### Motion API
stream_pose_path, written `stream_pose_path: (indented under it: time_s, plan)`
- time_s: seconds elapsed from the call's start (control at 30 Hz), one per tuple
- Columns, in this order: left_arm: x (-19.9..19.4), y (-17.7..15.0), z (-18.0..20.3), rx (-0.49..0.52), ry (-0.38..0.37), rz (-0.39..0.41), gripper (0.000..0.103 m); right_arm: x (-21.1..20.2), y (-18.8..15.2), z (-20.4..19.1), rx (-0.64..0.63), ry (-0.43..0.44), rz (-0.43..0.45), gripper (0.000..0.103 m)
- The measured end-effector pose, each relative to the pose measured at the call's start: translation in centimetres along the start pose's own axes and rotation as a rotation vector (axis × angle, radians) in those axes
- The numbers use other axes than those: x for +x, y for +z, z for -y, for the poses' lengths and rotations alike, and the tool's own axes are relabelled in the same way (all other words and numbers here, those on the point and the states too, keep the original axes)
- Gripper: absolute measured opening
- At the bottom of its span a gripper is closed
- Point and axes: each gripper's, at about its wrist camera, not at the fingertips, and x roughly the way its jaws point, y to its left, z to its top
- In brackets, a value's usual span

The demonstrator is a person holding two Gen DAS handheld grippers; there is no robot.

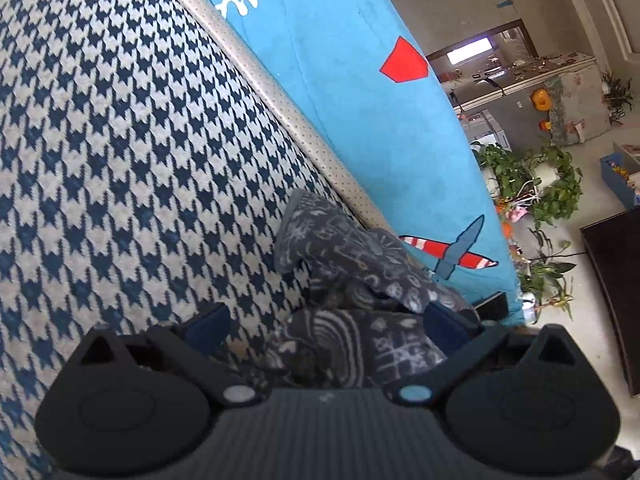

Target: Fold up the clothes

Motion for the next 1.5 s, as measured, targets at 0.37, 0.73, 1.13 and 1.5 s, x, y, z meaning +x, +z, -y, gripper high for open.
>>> stream_pose_path:
  time_s: [0.37,0.73,1.13,1.5]
  plan:
    - [4.3,2.0,-0.4,-0.099,-0.182,-0.027,0.097,-0.3,-0.1,0.9,-0.003,0.016,-0.022,0.054]
    - [8.0,2.8,0.3,-0.140,-0.207,-0.072,0.099,-0.2,0.2,0.5,-0.081,0.134,0.024,0.076]
    - [7.6,2.8,-0.6,-0.175,-0.245,-0.072,0.101,1.7,-0.9,-0.7,-0.173,0.070,-0.006,0.013]
    - [6.9,2.0,-0.2,-0.150,-0.287,-0.019,0.098,-2.1,1.3,0.4,-0.019,0.223,0.093,0.012]
